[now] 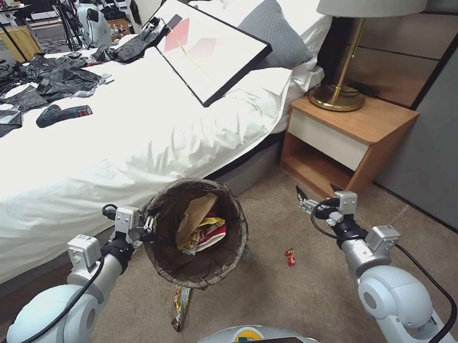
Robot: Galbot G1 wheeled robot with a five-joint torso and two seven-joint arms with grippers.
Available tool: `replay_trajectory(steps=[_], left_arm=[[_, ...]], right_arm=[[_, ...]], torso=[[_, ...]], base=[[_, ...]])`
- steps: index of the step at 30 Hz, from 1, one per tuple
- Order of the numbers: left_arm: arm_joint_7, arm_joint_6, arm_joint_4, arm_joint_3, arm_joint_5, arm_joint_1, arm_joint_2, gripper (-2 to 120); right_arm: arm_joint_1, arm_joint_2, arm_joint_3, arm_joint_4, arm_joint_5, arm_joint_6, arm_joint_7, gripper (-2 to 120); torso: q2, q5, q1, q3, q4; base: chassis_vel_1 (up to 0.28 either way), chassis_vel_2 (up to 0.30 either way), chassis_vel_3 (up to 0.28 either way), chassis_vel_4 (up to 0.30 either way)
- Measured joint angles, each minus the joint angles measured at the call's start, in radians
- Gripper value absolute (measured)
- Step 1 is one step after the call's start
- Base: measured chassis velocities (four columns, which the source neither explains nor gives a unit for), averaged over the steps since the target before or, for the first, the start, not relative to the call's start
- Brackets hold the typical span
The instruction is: Pick up the trash bin, then pick up the garbage from the floor and place it into the trash bin.
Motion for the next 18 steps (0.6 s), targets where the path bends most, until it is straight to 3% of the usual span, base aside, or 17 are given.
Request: replay_trajectory(steps=[8, 11, 12, 14, 17, 18], left_arm=[[-0.005, 0.0, 0.008, -0.003, 0.0, 0.0, -0.005, 0], [-0.005, 0.0, 0.011, 0.002, 0.01, -0.001, -0.01, 0], [-0.005, 0.0, 0.011, 0.002, 0.01, -0.001, -0.01, 0], [-0.003, 0.0, 0.012, 0.004, 0.018, -0.001, -0.007, 0], [-0.003, 0.0, 0.013, 0.004, 0.019, -0.002, -0.005, 0], [-0.002, 0.0, 0.016, 0.004, 0.02, -0.004, 0.001, 0]], right_arm=[[0.006, -0.016, -0.03, 0.017, 0.018, -0.096, 0.076, 100], [0.077, -0.062, -0.082, -0.001, 0.108, -0.228, 0.192, 100], [0.077, -0.062, -0.082, -0.001, 0.108, -0.228, 0.192, 100], [0.155, -0.115, -0.129, -0.04, 0.238, -0.345, 0.308, 100], [0.167, -0.124, -0.137, -0.049, 0.268, -0.362, 0.327, 100], [0.195, -0.148, -0.163, -0.074, 0.356, -0.406, 0.38, 100]], torso=[[0.0, 0.0, 0.0, 0.0, 0.0], [0.0, 0.0001, 0.0, 0.0, 0.0006], [0.0, 0.0001, 0.0, 0.0, 0.0006], [0.0, 0.0, 0.0, 0.0, 0.0007], [0.0, 0.0001, 0.0, 0.0, 0.0007], [0.0, 0.0002, 0.0, 0.0, 0.0004]], base=[[0.0, 0.0, 0.0, 0.0], [0.0, 0.0, 0.0, 0.0], [0.0, 0.0, 0.0, 0.0], [0.0, 0.0, 0.0, 0.0], [0.0, 0.0, 0.0, 0.0], [0.0, 0.0, 0.0, 0.0]])
